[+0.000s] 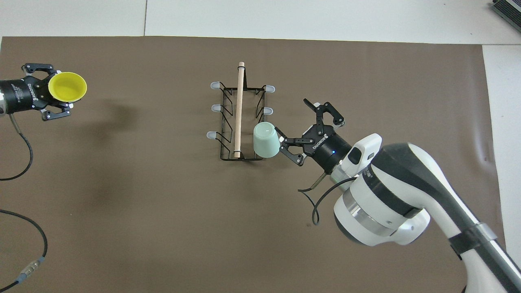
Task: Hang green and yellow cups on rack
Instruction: 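Lift the yellow cup with the left gripper while the right gripper withdraws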
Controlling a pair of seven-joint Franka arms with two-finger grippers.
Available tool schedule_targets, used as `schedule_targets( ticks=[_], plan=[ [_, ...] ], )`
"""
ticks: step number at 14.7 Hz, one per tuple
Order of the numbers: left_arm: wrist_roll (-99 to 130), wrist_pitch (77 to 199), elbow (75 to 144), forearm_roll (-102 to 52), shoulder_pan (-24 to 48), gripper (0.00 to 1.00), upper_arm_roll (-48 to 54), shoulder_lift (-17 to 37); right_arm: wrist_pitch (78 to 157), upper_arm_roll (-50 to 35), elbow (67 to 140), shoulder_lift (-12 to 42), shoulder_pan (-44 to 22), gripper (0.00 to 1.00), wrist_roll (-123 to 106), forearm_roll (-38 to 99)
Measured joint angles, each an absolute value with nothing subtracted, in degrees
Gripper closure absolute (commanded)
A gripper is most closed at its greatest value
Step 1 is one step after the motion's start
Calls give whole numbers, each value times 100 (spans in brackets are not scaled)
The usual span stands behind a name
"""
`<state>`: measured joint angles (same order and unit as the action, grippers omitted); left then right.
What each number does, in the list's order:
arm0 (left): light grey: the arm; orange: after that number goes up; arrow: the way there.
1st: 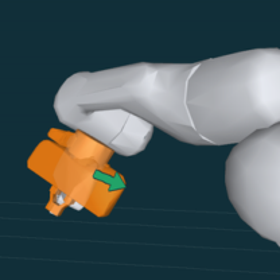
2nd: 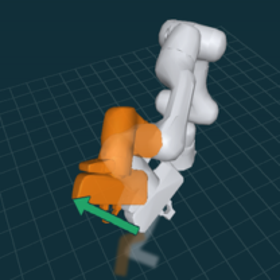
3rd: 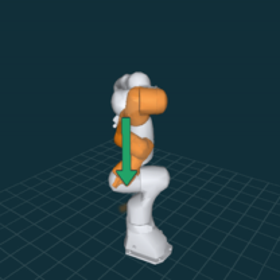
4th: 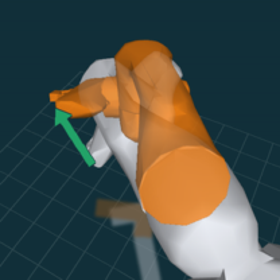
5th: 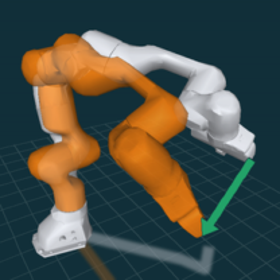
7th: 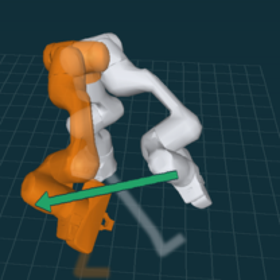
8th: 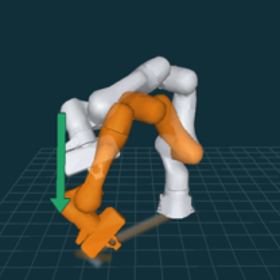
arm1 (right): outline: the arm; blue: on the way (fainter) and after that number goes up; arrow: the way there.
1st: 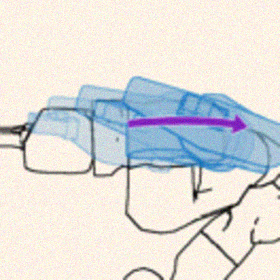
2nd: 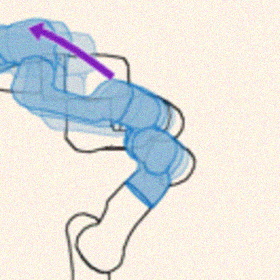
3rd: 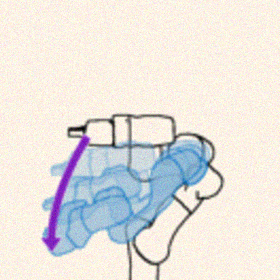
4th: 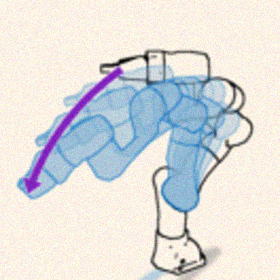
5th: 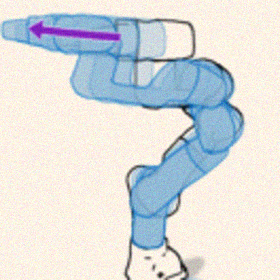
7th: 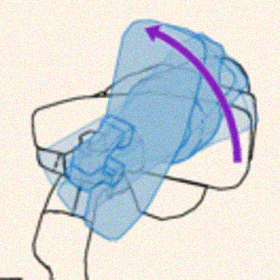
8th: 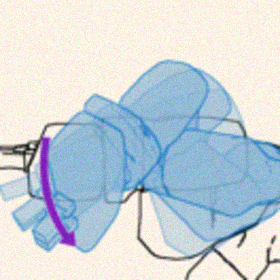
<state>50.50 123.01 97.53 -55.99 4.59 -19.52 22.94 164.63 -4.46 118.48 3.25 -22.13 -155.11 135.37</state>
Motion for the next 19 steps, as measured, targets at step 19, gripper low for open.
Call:
schedule_targets(
  ticks=[19],
  plan=[
    [5618, 12092, 9841, -1166, 1335, 100, -494, 1000, 14411, -383, 11755, 362, -67, 0, -9403, 4787]
  ],
)
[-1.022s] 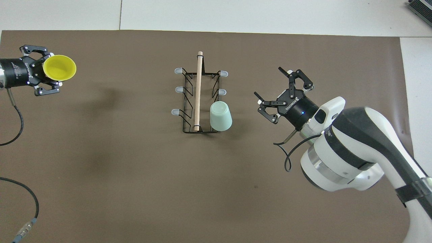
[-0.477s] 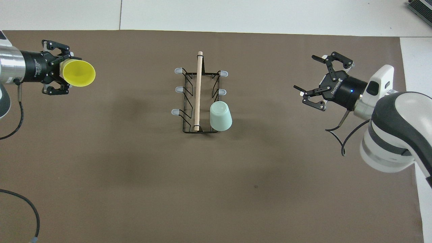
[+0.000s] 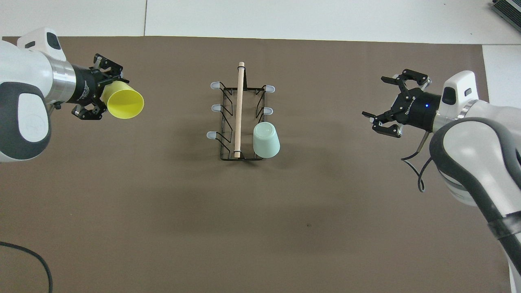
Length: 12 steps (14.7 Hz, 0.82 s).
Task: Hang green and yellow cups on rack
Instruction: 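Lift the yellow cup with the left gripper while the right gripper withdraws, then carry the yellow cup to the rack peg nearest the left gripper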
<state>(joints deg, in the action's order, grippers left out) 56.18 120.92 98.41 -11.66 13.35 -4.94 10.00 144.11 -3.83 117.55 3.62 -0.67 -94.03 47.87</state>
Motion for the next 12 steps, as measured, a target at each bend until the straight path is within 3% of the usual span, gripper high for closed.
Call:
schedule_targets(
  ticks=[7, 12],
  plan=[
    [6100, 12033, 10113, 972, 1336, 100, 586, 700, 14147, -355, 11737, 326, -34, 0, -5932, 1922],
    [7122, 12306, 10577, 2632, 1344, 100, 1375, 556, 13738, -310, 11658, 37, 68, 0, -4553, 937]
  ],
)
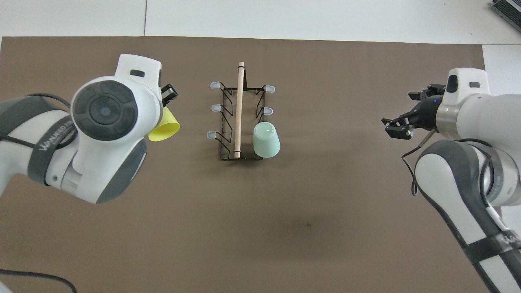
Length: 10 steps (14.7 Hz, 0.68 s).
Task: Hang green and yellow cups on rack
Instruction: 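Carry the yellow cup to the rack peg nearest the left gripper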
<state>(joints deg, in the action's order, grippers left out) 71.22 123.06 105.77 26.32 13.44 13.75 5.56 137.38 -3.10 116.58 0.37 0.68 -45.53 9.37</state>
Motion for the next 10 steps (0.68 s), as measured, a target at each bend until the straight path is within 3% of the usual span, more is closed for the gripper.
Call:
schedule_targets(
  ticks=[5, 10],
  plan=[
    [9518, 13020, 11243, 4737, 1346, 100, 1691, 343, 11837, -345, 10823, -126, 109, 0, -2534, -316],
    [11370, 13058, 11530, 6207, 1349, 100, 2051, 321, 10229, -441, 9961, -131, 91, 0, -1126, -505]
  ],
)
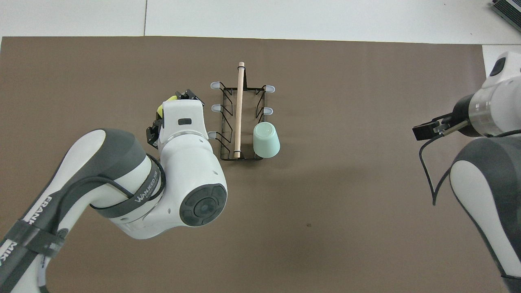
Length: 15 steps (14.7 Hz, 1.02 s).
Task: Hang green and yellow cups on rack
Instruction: 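Carry the yellow cup to the rack peg nearest the left gripper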
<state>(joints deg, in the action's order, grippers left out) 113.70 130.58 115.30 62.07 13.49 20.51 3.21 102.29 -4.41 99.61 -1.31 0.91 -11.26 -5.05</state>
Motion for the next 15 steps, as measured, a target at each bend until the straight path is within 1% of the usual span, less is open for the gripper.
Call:
schedule_targets(
  ticks=[3, 5, 10, 15],
  plan=[
    [11930, 13034, 11663, 6824, 1349, 100, 2174, 320, 9406, -441, 9444, -130, 91, 0, -656, -506],
    [12518, 12953, 11751, 7320, 1350, 100, 2220, 326, 9152, -441, 9221, -124, 91, 0, -377, -506],
    [13513, 12304, 11886, 7941, 1465, 100, 2448, 459, 9109, -425, 9194, -33, 110, 0, -132, -492],
    [14266, 11675, 11894, 8366, 1500, 100, 2758, 862, 9109, -380, 9182, -26, 113, 0, -99, -481]
  ],
)
